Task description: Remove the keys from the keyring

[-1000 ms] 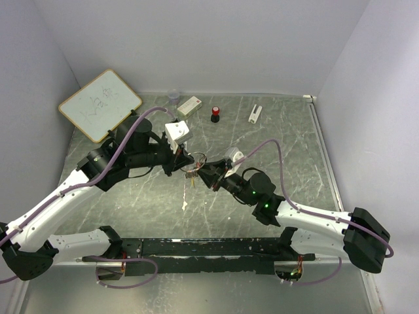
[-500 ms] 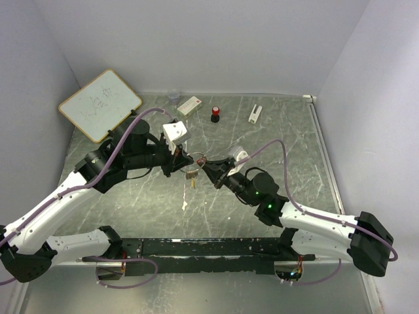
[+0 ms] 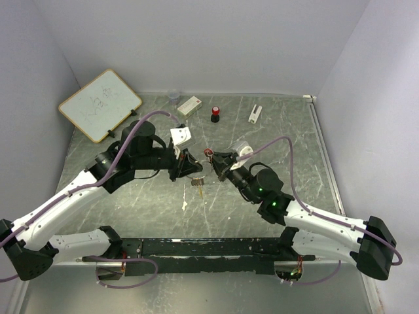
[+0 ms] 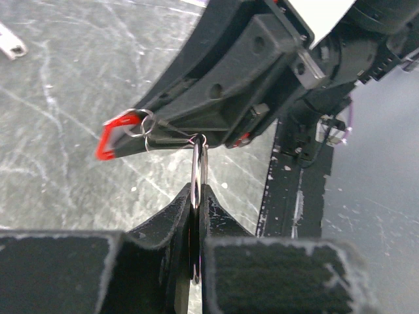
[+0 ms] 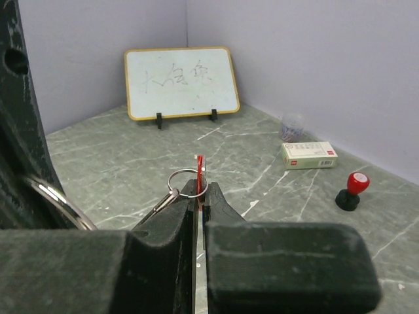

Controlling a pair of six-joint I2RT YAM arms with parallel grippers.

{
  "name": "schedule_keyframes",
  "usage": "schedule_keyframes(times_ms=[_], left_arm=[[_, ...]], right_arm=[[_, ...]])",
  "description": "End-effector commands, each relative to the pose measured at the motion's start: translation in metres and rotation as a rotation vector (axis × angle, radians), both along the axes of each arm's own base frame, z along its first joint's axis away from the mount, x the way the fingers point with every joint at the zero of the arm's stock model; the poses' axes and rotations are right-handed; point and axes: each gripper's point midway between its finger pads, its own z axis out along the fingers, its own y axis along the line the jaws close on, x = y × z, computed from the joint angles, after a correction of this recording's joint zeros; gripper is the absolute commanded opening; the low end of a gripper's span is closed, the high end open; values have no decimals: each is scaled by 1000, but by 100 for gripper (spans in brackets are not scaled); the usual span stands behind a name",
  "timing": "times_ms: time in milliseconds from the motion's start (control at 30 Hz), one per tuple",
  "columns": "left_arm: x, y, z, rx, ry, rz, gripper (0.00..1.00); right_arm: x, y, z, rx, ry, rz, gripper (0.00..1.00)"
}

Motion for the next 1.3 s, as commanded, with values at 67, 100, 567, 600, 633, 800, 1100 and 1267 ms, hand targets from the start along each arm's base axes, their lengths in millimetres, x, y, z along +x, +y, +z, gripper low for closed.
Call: schedule_keyframes(times_ms=[67,100,567,600,633,800,1100,1267], left_arm=[[3,10,15,-12,-47,57,15],[4,14,15,-4,-53,81,15],[38,25,-7,73,-89,254,100],[41,24,-7,68,-98,264,100],[44,22,-8,59,-109,272,100],[53,17,4,-33,-172,293,100],[53,23,20,-153,-238,336,99],[53,30,16,-169,-237,370,96]], right_arm=[[20,-29,19,-79,-51,-193,0],[22,-37,22,-90,-62,-229,0],[20,-70,80,-151,-63,-331,0],[21,-69,79,-158,-39,-330,0],[21,-67,77,-172,-14,-328,0],[24,-55,66,-294,100,-351,0],[4,-41,40,-609,183,-593,0],[-2,-42,44,-657,115,-705,0]])
